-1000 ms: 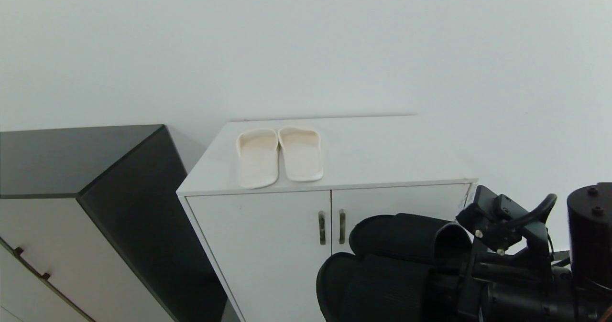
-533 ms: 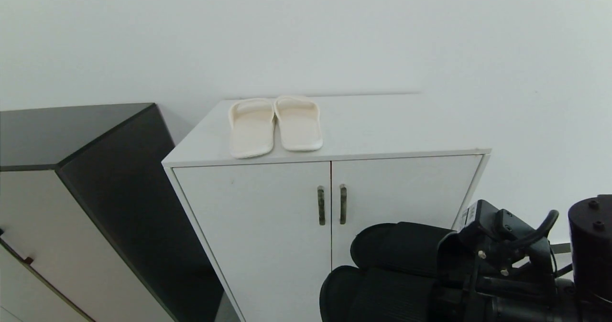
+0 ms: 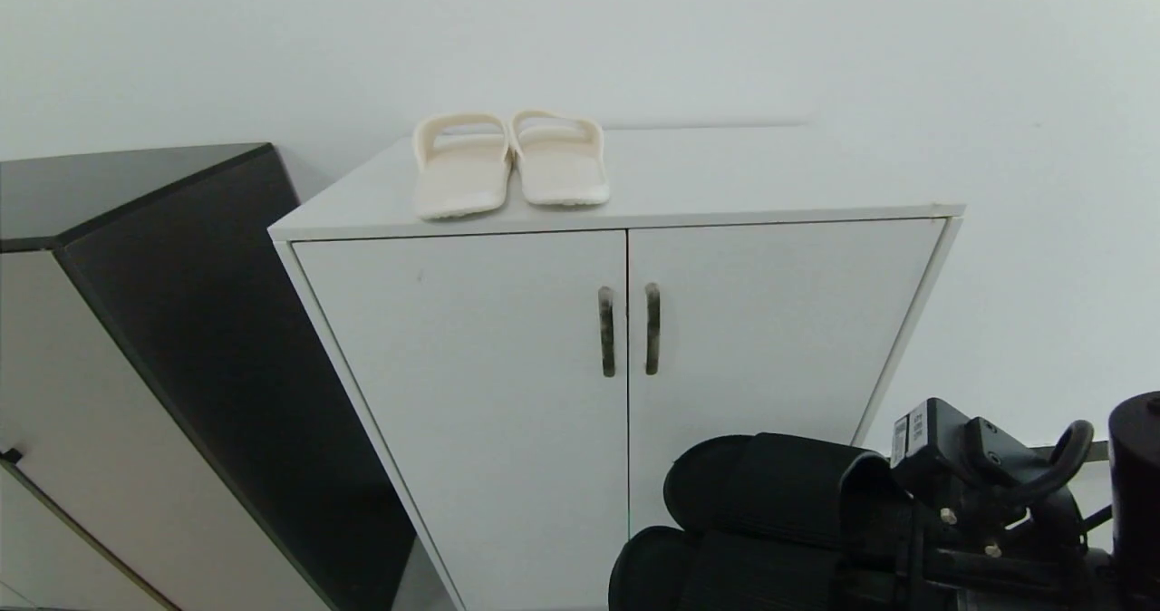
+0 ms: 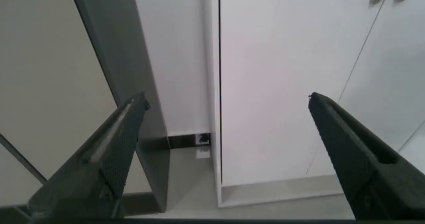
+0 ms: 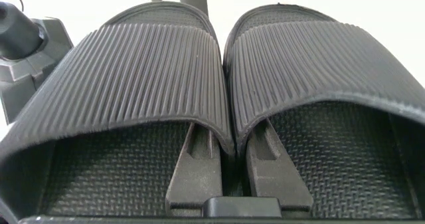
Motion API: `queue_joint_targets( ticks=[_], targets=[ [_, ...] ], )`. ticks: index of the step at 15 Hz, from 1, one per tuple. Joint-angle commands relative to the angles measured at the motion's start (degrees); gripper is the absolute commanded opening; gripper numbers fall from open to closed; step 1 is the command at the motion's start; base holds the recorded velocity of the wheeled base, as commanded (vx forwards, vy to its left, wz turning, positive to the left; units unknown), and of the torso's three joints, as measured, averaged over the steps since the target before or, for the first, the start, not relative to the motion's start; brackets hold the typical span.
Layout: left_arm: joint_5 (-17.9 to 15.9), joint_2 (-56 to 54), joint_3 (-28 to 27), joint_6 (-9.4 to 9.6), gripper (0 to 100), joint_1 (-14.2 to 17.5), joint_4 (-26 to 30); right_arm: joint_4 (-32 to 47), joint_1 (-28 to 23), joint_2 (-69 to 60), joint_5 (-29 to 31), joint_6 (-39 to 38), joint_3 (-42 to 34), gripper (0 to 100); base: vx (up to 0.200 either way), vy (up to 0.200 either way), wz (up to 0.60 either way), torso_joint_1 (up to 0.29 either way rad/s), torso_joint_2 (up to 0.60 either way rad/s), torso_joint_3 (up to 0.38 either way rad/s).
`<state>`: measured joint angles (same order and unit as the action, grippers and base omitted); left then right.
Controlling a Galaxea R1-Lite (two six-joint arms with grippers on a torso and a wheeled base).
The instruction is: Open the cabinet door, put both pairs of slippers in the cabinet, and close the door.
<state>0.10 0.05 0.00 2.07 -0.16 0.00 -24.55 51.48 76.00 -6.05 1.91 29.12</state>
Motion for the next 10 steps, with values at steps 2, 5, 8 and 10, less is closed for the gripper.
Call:
queue_joint_targets(
  ticks=[2, 5, 8, 10],
  targets=[
    [0.25, -0.05, 0.0, 0.92, 100, -0.02, -0.79, -0.06, 0.02, 0.56, -0.02, 0.02, -0.03, 0, 0.0, 0.0, 0.0, -0.11, 0.47, 0.344],
    [0.34, 8.56, -13.1, -0.4, 100, -0.28, -3.43, -0.06, 0.02, 0.38, -0.02, -0.07, -0.21, 0, 0.0, 0.0, 0.0, -0.081, 0.46, 0.364],
    [-8.8, 25.97, -17.84, -0.67, 100, -1.42, -5.45, -0.06, 0.02, 0.29, -0.02, 0.02, -0.21, 0, 0.0, 0.0, 0.0, -0.04, 0.43, 0.396],
    [-15.39, 34.23, -18.81, -0.67, 100, -1.69, -8.53, -0.06, 0.02, 0.12, -0.02, -0.07, -0.12, 0, 0.0, 0.0, 0.0, -0.01, 0.23, 0.212]
  ],
)
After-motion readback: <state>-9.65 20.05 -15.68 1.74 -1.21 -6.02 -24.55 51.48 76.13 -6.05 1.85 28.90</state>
